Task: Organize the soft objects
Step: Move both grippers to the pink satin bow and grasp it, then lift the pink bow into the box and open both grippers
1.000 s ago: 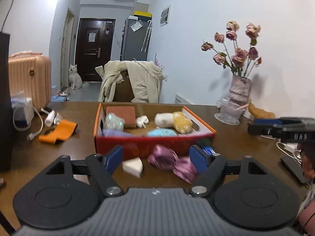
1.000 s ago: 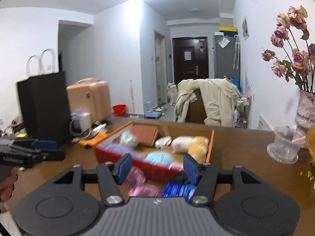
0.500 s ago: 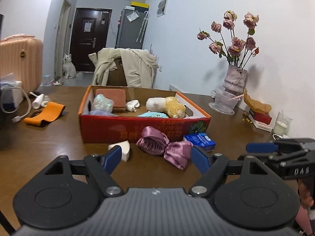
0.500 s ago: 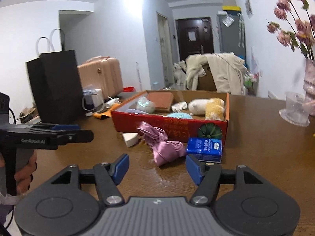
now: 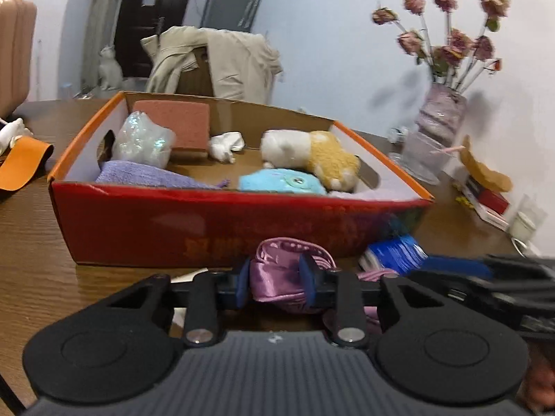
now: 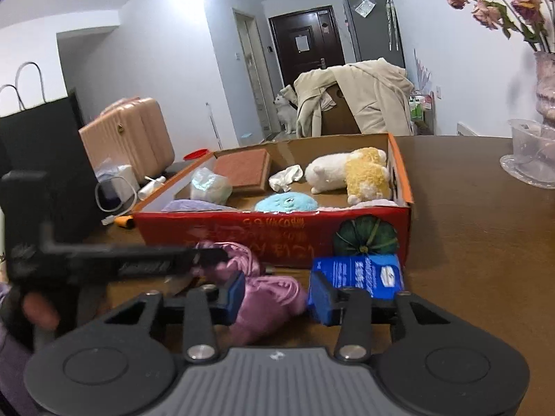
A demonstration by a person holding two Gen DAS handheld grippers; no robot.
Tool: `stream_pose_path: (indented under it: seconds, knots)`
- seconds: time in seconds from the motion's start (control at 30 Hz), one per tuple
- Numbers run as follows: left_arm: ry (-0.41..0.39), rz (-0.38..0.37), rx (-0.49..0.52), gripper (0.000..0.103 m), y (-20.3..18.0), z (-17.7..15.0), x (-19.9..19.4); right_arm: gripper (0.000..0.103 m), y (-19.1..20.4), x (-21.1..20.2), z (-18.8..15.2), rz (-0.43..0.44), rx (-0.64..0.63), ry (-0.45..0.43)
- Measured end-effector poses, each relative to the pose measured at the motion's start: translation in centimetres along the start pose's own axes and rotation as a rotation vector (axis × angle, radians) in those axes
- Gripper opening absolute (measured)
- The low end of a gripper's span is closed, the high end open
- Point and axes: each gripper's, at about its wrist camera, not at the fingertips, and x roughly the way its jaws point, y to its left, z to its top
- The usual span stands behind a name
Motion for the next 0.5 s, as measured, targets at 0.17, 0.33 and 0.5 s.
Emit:
stream_pose_path:
  seconds: [0.17, 0.33, 0.5]
  knots:
    - [-0.016, 0.0, 0.007, 0.046, -0.2, -0.4, 0.1, 0.033, 0.8, 1.9, -0.6, -0.013, -0.072, 0.027]
    - [0.006, -0.033, -0.024, 0.046, 0.2, -0.4, 0.3, 0.035, 0.4, 2.0, -0.9, 0.013, -0.063, 0.046]
    - [0.024, -0.076, 0.001, 0.024, -0.9, -0.9, -0.8, 0.035, 0.9, 0.8, -1.8, 0.021, -0.089, 0.072]
